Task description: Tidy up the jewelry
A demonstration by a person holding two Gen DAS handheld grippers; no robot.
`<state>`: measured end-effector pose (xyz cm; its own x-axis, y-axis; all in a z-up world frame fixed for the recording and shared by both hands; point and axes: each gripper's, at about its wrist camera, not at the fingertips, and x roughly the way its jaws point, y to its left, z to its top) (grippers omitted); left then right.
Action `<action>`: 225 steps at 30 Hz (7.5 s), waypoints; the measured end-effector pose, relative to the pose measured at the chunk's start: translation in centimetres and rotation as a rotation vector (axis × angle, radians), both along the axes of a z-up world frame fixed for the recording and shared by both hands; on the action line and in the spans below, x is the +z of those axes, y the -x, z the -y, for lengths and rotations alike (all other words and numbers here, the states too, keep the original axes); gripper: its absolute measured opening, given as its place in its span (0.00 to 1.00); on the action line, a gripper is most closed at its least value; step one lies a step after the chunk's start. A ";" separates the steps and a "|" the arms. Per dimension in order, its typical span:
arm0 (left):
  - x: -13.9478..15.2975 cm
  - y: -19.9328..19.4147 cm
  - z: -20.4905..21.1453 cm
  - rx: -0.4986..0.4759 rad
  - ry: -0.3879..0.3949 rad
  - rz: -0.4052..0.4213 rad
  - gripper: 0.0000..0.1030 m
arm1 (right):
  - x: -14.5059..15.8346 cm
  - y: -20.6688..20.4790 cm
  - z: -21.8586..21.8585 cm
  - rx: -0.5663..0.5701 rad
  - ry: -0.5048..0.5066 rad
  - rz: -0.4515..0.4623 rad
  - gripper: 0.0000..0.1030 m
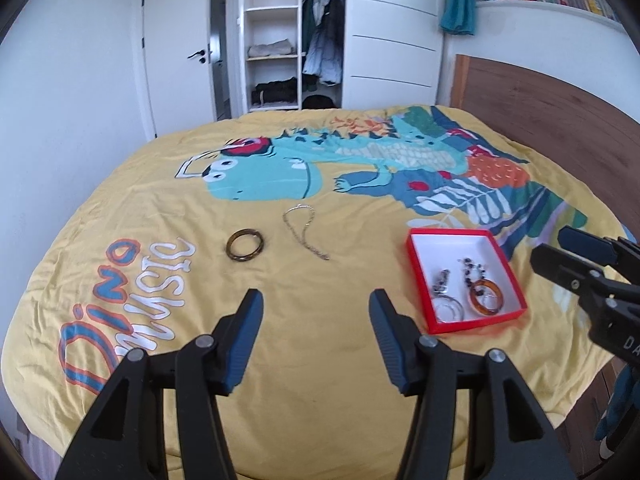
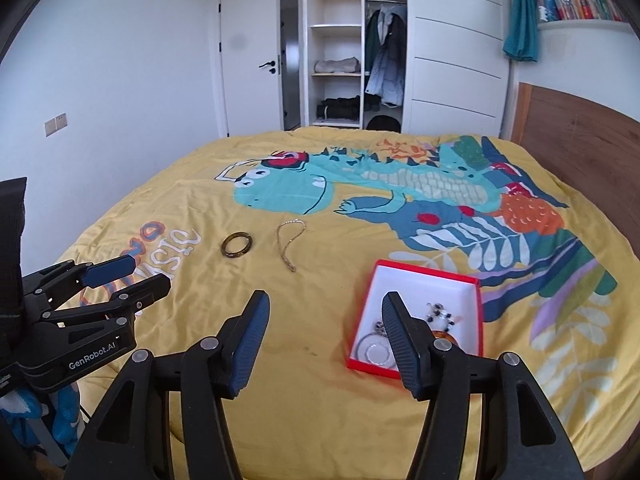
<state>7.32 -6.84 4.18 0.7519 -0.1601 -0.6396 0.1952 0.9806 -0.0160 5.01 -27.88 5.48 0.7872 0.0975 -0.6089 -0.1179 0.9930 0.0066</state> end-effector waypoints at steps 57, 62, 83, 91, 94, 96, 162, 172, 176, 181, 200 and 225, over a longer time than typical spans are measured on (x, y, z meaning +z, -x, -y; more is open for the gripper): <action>-21.3 -31.8 -8.5 0.203 -0.067 -0.265 0.13 | -23.6 -37.3 -9.9 0.126 -0.056 -0.310 0.12; -20.5 -30.2 -8.1 0.210 -0.041 -0.279 0.08 | -23.0 -34.8 -8.9 0.146 -0.124 -0.345 0.05; -7.6 -19.3 0.3 0.086 0.005 -0.148 0.07 | -6.7 -19.1 -1.4 0.092 -0.199 -0.100 0.04; -6.2 -17.1 8.8 -0.041 0.024 -0.145 0.07 | -5.0 -15.5 6.9 -0.033 -0.171 -0.060 0.05; -7.2 -16.9 12.3 -0.084 0.023 -0.168 0.07 | -6.1 -15.1 10.0 -0.086 -0.167 -0.073 0.05; -8.0 -16.8 14.4 -0.110 0.016 -0.186 0.07 | -7.2 -15.0 11.9 -0.116 -0.164 -0.085 0.05; -2.5 4.2 -1.1 0.136 -0.105 -0.021 0.51 | -4.9 6.4 -0.4 -0.116 0.000 -0.043 1.00; -2.2 9.8 -5.9 0.206 -0.103 0.008 0.51 | -4.4 11.1 -4.2 -0.072 0.029 0.018 1.00; -2.6 11.1 -6.6 0.220 -0.109 0.003 0.51 | -4.8 12.1 -4.6 -0.062 0.033 0.018 1.00; -2.2 12.5 -6.8 0.221 -0.104 0.014 0.52 | -4.5 13.5 -5.0 -0.059 0.035 0.039 1.00; -1.4 15.3 -7.2 0.209 -0.089 0.045 0.53 | -3.5 16.2 -5.2 -0.060 0.024 0.086 1.00; -2.2 16.0 -7.0 0.185 -0.079 0.021 0.53 | -4.2 16.4 -4.7 -0.080 0.023 0.066 1.00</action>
